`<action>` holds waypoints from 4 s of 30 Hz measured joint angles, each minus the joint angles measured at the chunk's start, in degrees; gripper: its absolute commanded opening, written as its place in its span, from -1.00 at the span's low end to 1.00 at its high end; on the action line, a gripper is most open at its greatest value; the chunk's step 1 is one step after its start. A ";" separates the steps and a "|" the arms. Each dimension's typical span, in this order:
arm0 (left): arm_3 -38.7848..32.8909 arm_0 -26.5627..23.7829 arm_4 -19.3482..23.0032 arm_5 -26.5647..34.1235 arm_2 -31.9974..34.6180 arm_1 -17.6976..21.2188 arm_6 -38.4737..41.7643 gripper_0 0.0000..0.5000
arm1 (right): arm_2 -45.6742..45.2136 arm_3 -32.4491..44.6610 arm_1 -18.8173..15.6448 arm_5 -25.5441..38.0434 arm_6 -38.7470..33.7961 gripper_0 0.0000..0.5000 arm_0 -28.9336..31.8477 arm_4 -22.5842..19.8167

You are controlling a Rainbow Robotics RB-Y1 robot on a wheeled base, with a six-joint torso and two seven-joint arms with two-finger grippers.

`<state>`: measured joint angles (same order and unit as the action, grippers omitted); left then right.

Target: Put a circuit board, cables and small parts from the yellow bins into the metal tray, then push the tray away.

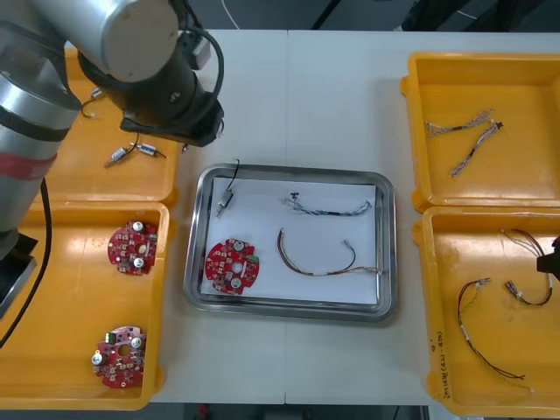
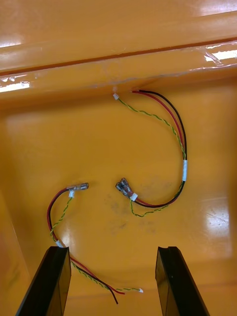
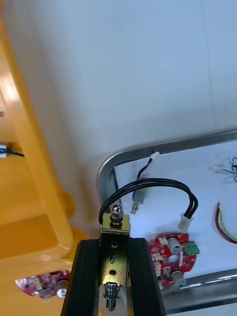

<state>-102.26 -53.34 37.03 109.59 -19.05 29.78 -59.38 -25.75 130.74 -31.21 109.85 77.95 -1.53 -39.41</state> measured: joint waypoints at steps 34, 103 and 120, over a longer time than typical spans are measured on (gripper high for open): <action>15.66 -0.01 -2.00 -16.02 -20.16 -5.52 1.76 -1.00 | 0.00 0.00 0.00 0.00 -0.09 1.00 0.01 0.01; -5.83 9.95 9.51 0.04 20.61 12.70 -4.84 1.00 | 18.10 6.77 -6.66 0.00 -0.20 1.00 -7.93 -9.96; -12.89 24.10 13.76 0.05 27.87 18.30 -8.34 1.00 | 46.00 8.35 -6.86 0.00 0.93 1.00 -21.55 -5.55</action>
<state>-115.15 -29.24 50.78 109.64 8.82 48.08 -67.72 20.25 139.08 -38.08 109.85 78.88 -23.08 -44.96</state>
